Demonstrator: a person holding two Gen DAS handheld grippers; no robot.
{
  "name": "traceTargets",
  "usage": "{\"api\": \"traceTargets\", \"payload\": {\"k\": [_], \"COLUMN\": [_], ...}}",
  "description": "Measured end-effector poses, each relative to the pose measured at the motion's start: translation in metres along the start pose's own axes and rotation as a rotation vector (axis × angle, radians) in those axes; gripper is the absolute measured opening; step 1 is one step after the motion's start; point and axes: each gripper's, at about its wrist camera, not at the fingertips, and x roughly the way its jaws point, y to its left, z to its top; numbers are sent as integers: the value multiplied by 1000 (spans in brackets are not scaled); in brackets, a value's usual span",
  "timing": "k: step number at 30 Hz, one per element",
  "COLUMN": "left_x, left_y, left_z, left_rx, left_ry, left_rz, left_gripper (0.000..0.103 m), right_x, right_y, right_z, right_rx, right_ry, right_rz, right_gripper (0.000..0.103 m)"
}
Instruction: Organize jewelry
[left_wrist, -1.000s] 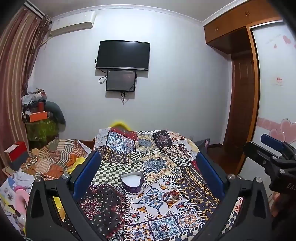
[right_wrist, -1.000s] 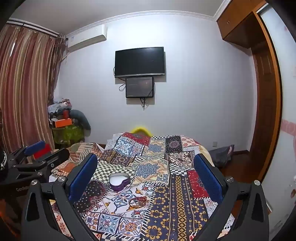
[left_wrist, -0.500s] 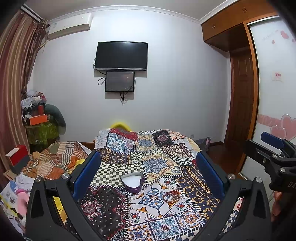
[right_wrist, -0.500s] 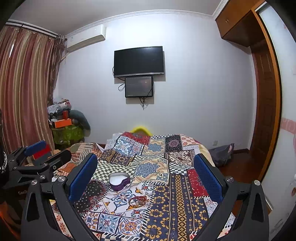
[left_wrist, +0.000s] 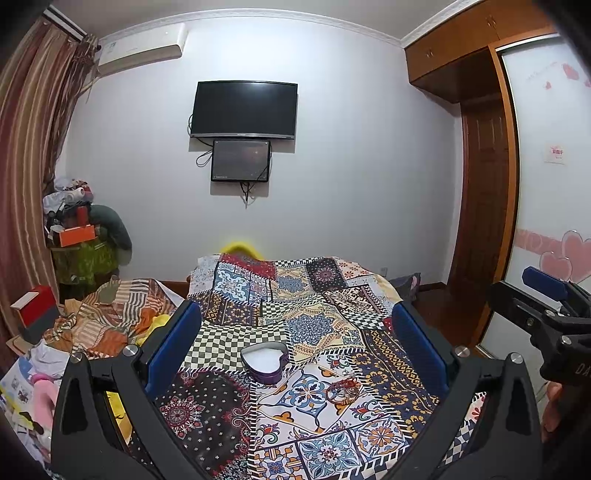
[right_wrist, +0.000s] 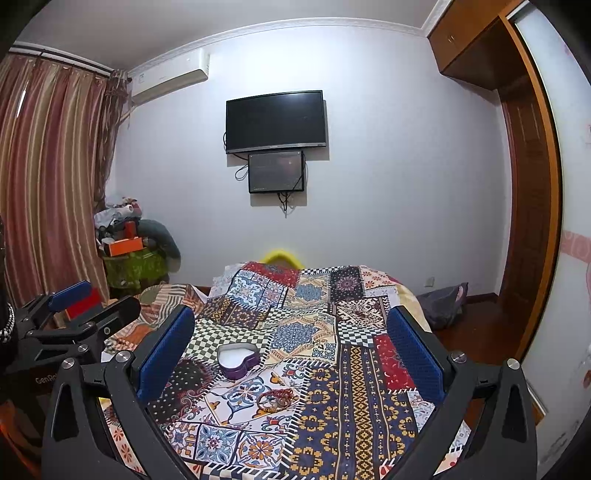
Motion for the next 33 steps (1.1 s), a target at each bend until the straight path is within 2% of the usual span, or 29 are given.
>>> {"api": "traceTargets", "payload": {"k": [33], "left_x": [5], "left_y": [3], "left_z": [0], "left_rx": [-6], "left_ry": [10], "left_rz": [4], "left_gripper": [103], "right_x": [2], "right_y": [-1], "right_z": [-1], "right_rx": [0], "right_ry": [2], "right_rz": [-2], "right_gripper": [103]}}
